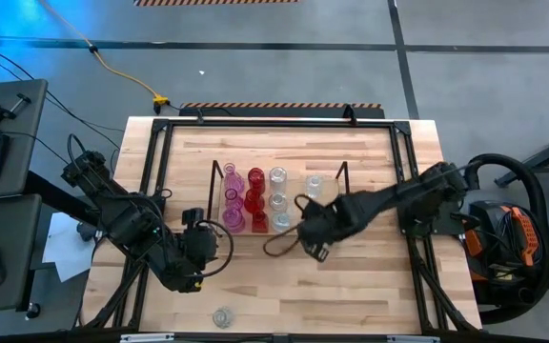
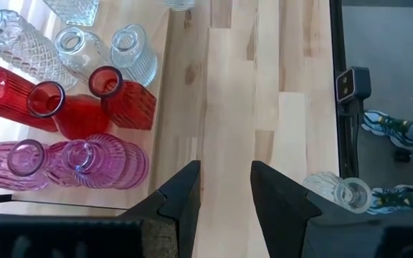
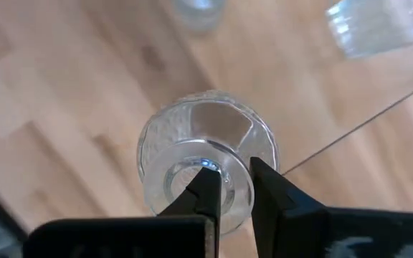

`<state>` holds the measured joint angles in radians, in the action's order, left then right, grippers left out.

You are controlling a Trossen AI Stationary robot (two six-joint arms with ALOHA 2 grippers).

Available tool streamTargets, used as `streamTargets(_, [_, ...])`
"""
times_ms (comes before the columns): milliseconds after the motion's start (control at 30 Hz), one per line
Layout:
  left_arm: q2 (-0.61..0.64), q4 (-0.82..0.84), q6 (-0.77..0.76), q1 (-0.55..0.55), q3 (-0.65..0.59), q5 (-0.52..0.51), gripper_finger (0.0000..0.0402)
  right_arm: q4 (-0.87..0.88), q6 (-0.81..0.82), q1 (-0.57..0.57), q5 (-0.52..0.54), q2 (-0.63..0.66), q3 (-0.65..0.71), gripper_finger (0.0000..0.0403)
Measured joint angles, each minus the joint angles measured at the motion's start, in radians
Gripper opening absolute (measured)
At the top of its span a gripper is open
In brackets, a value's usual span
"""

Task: Sort vases onto shelf
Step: Put the transparent vase aligned with the other transparent vase on the shelf

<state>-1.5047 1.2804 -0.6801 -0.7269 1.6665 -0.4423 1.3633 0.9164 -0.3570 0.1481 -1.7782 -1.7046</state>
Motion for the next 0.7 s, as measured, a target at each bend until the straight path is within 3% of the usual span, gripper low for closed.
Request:
streamTargets(367, [0.000,-0.002,-0.088,-0.001,0.000,0.000,0.0115,0.031,-0.215,0.172,0.040,-0.003,0.000,0.0020])
streamTargets(700, [0.000,-0.059,-0.122,-0.032,0.000,-0.040,0.0115,-0.029,-0.315,0.240,0.036,-0.011,0.034,0.0020])
